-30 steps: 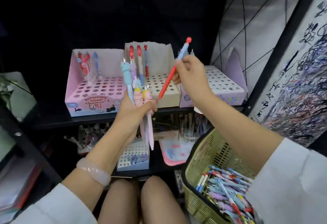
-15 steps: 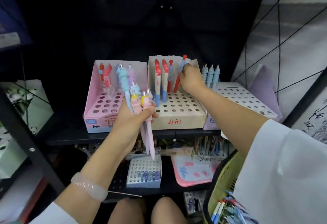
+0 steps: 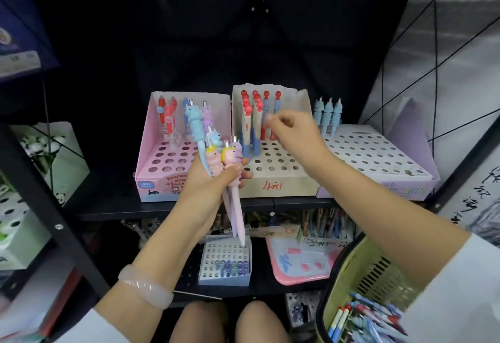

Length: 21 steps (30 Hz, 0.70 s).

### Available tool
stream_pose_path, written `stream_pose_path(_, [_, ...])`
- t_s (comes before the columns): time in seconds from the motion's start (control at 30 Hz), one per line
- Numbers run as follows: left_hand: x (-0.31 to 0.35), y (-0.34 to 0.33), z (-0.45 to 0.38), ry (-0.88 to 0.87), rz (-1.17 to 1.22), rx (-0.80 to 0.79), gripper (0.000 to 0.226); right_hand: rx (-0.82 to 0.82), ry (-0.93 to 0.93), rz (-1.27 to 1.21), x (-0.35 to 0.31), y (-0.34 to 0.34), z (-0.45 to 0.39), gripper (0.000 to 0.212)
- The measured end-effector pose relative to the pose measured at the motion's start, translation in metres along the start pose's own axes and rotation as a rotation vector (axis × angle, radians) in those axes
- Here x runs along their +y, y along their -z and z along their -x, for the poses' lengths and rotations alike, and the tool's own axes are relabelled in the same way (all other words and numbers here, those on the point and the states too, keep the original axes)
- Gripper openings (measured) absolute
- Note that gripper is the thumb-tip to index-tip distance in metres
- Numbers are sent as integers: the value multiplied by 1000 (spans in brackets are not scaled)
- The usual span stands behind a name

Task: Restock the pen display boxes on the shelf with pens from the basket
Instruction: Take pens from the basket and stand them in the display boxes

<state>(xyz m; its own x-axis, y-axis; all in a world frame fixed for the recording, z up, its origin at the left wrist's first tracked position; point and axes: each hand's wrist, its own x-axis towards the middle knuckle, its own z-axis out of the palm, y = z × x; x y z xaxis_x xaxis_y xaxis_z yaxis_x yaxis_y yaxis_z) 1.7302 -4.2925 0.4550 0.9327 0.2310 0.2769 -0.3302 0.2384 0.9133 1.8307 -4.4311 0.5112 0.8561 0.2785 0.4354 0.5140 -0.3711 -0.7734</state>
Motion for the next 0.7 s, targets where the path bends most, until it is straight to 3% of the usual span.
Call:
stream_pose_path(0.1, [2, -9, 2, -27, 5, -15, 26, -360, -74, -121, -12, -1, 28, 16])
stream_pose_path(0.17, [2, -15, 3, -40, 18, -10, 29, -444, -91, -206, -13, -3, 35, 17])
stream_pose_path(0.33, [3, -17, 5, 1, 36, -12, 23, -354, -85, -305, -14, -6, 37, 17])
stream_pose_path(0.47, [7, -17, 4, 55, 49, 51, 12, -196, -109, -330, -16, 3, 27, 17])
stream_pose_path(0.7, [14, -23, -5, 53, 18, 67, 13, 90, -62, -423, -14, 29, 6, 27])
